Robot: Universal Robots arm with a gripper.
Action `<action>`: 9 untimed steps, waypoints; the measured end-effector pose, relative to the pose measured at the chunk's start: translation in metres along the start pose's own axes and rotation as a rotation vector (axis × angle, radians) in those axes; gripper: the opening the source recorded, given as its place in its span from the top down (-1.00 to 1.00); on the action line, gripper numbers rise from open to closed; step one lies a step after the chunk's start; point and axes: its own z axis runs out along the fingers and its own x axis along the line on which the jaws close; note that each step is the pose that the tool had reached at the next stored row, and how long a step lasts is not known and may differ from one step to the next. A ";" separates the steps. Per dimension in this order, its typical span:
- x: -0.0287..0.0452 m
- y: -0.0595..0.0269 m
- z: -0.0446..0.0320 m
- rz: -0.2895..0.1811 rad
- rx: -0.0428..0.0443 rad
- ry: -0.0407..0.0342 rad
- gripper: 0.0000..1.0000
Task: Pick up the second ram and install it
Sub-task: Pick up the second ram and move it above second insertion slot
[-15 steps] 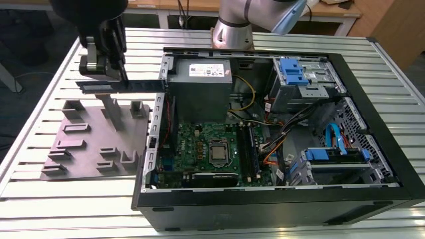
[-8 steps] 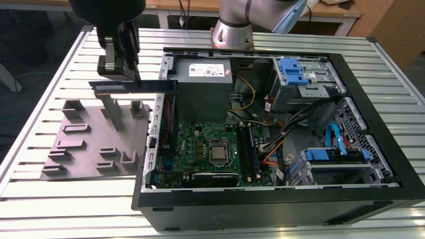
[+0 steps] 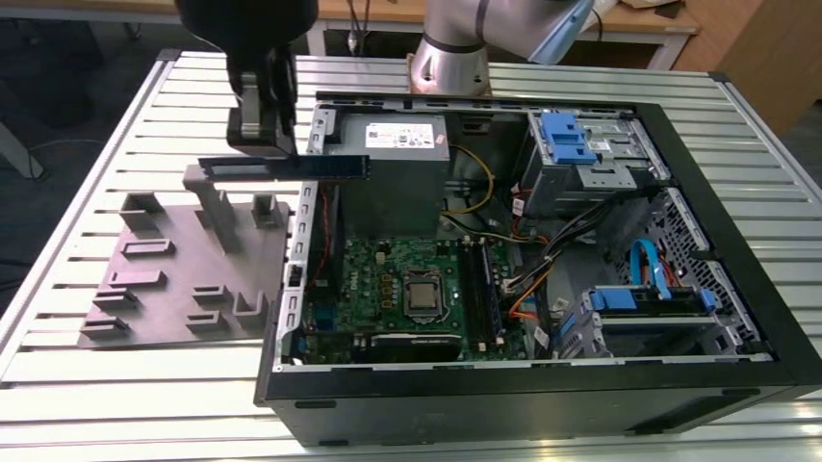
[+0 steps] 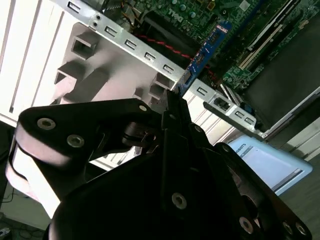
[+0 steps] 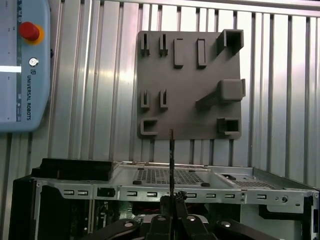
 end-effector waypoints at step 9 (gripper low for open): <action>0.0009 -0.0228 -0.0008 0.000 -0.0020 -0.0001 0.73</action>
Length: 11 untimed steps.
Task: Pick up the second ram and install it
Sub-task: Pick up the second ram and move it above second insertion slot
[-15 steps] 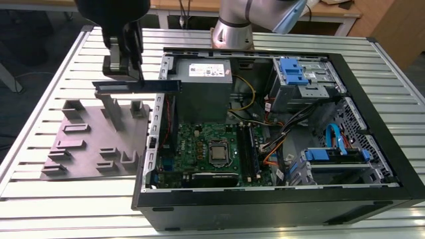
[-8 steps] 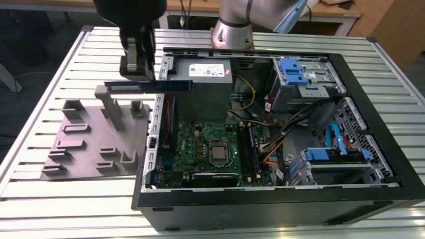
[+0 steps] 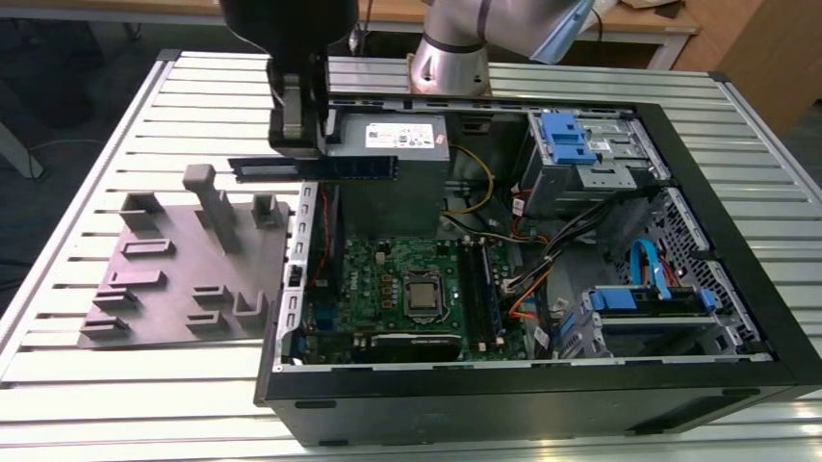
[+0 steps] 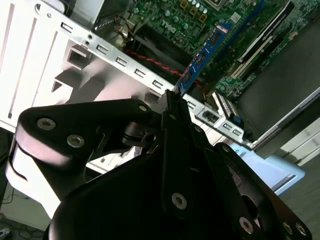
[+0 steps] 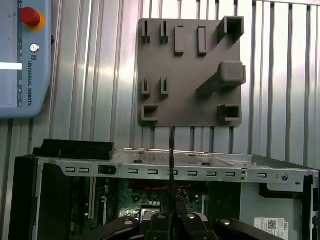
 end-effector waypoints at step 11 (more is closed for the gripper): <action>0.0011 -0.0285 -0.0011 0.000 -0.0026 -0.0001 0.73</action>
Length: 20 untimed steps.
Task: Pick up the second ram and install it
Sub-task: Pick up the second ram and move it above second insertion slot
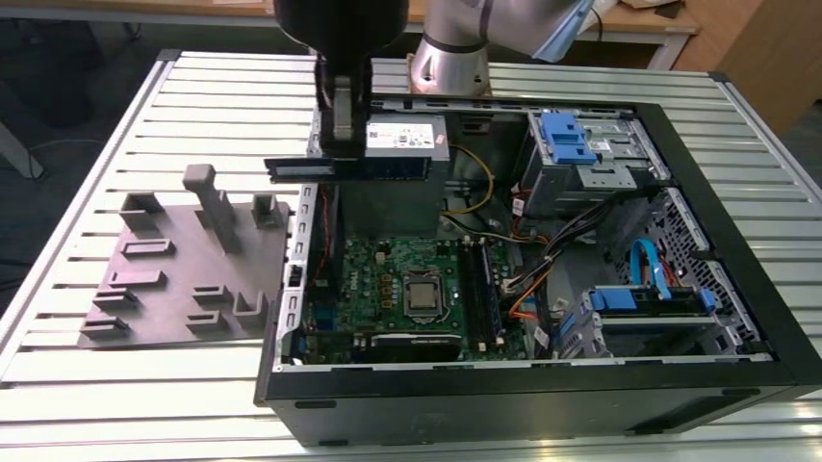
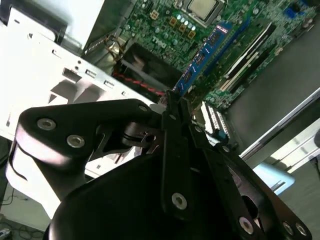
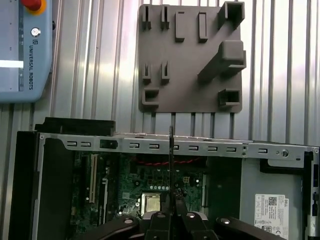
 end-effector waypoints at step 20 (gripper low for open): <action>0.0022 -0.0575 -0.0024 0.000 -0.0074 -0.0002 0.73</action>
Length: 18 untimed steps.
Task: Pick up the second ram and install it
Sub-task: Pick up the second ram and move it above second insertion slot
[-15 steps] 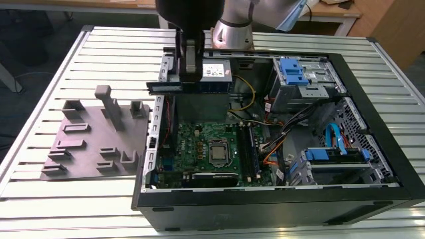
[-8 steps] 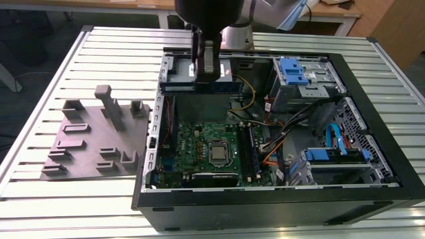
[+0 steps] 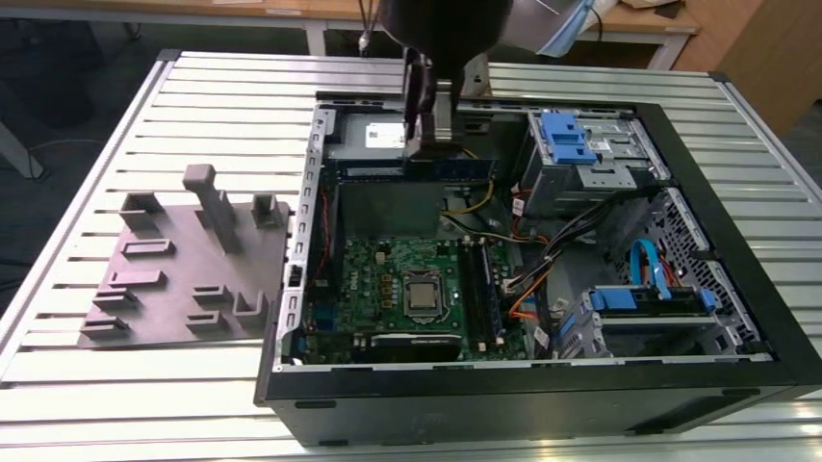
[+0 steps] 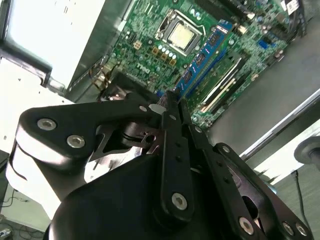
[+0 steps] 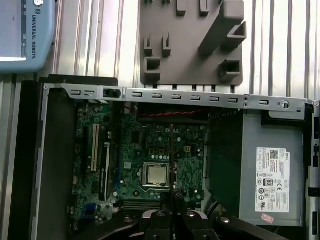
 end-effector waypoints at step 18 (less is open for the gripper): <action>0.0064 -0.0335 0.0096 0.000 -0.0087 -0.0075 0.73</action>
